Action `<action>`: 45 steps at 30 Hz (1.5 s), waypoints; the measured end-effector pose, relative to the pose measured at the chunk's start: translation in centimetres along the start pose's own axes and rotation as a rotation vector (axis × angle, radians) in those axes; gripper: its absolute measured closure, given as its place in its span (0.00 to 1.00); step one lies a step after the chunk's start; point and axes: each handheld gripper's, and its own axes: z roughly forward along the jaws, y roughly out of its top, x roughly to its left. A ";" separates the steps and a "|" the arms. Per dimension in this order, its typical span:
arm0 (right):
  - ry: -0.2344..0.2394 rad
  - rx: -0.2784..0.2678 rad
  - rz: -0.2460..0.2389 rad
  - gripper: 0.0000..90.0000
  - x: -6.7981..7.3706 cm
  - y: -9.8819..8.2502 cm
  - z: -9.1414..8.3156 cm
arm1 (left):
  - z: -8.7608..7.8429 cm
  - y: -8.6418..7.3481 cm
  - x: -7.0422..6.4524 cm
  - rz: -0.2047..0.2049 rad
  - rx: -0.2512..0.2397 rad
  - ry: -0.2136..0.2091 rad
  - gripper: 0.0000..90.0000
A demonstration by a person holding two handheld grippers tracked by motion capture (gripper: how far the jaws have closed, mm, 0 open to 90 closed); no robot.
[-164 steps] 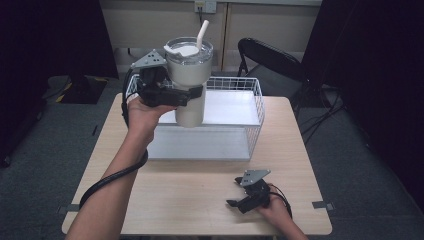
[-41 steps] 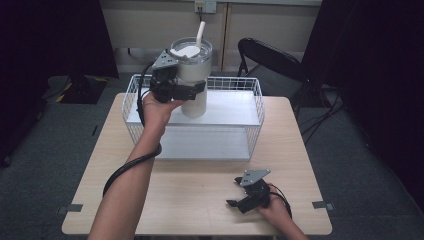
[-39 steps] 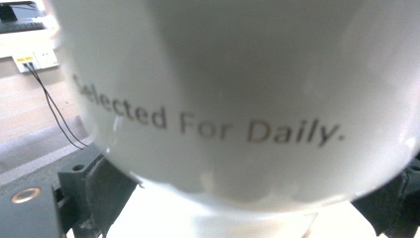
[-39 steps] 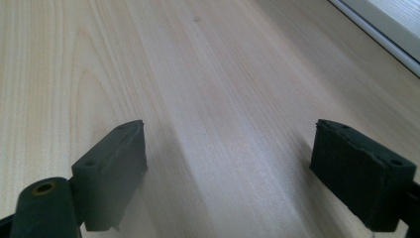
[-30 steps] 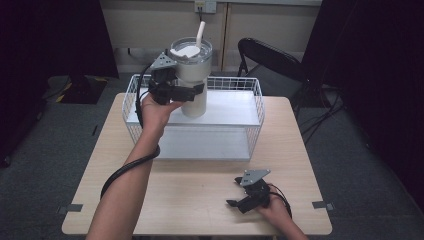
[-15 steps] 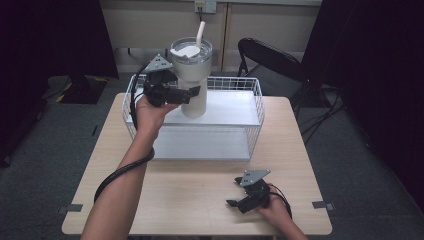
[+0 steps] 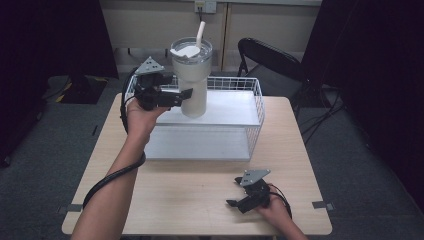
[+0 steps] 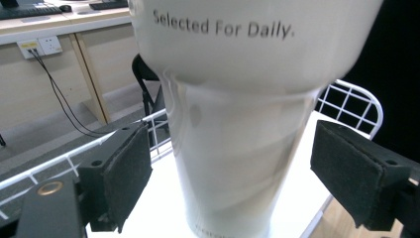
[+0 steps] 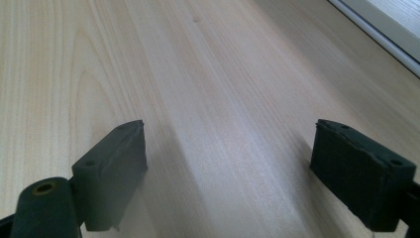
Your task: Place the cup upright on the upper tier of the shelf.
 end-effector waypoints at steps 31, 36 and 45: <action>-0.001 0.000 0.001 0.15 0.0 0.0 0.0 | -4.7 -5.2 -1.5 -0.009 -0.003 -0.032 0.18; -0.001 0.000 0.002 0.15 0.0 0.0 0.1 | -4.9 -6.5 -1.8 -0.017 0.004 -0.047 0.18; -0.001 -0.001 0.002 0.15 0.0 0.0 0.1 | -4.9 -8.9 -2.2 -0.026 0.014 -0.067 0.18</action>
